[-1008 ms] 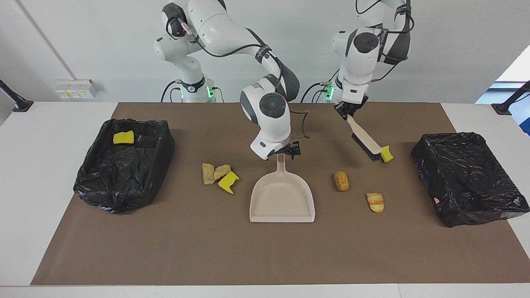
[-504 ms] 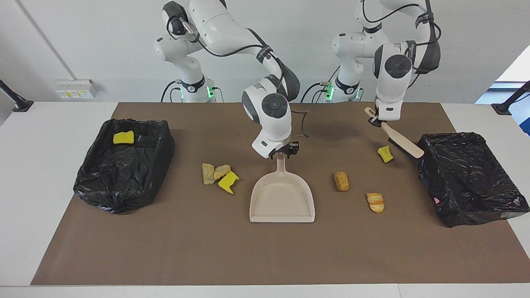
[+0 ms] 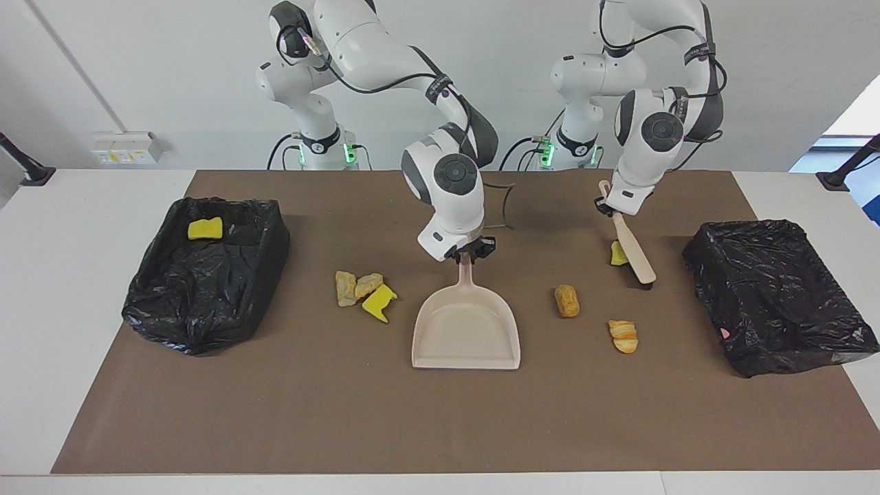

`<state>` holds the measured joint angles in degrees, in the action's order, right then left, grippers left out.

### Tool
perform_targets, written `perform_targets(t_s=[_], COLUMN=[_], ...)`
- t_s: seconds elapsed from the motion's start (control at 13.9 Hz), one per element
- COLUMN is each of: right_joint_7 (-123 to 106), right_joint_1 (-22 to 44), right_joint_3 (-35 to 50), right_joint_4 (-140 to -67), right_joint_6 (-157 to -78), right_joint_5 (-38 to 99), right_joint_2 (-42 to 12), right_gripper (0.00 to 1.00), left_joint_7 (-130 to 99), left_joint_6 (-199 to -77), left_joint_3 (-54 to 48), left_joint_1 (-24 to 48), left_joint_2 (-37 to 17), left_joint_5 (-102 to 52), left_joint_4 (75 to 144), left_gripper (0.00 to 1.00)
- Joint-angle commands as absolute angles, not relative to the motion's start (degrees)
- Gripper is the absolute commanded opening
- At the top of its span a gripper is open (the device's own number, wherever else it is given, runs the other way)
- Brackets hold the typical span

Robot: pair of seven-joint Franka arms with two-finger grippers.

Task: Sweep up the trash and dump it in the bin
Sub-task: 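Grasp the brush with the left gripper while the right gripper grasps the dustpan, then place the dustpan beside the bread while the left gripper brings the brush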

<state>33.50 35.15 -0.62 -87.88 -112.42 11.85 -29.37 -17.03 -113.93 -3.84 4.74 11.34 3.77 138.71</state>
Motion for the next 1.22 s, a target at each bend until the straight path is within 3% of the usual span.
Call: perform_targets(t_s=[0.0,0.43,0.94,1.15], right_joint_7=[30.87,17.25,-8.13,-21.92], right_joint_1=[34.90,33.49,25.67,25.05], right_joint_3=[-0.62,-0.97,-1.05,-0.97], right_joint_4=[-89.56,-90.26,-90.53,-90.96], right_joint_6=[-114.08,-112.86,-99.60,-97.56], right_joint_5=[12.92,12.04,7.40,0.63], right_joint_2=[-27.69,-24.80,-15.92,-15.03], right_gripper=[0.00,0.00,0.00,0.00], left_joint_7=[-9.16,-8.79,-1.85,-1.76], left_joint_6=[-116.19,-106.71,-114.59,-115.14], left_joint_3=[-3.96,-3.87,-3.87,-4.39], left_joint_1=[3.69,0.18,-2.46,-1.32], left_joint_2=[7.05,-1.04,-7.20,-7.91], left_joint_5=[-2.00,-3.87,-1.32,-2.54], left_joint_4=[133.62,115.08,114.17,114.08], left_gripper=[0.00,0.00,0.00,0.00])
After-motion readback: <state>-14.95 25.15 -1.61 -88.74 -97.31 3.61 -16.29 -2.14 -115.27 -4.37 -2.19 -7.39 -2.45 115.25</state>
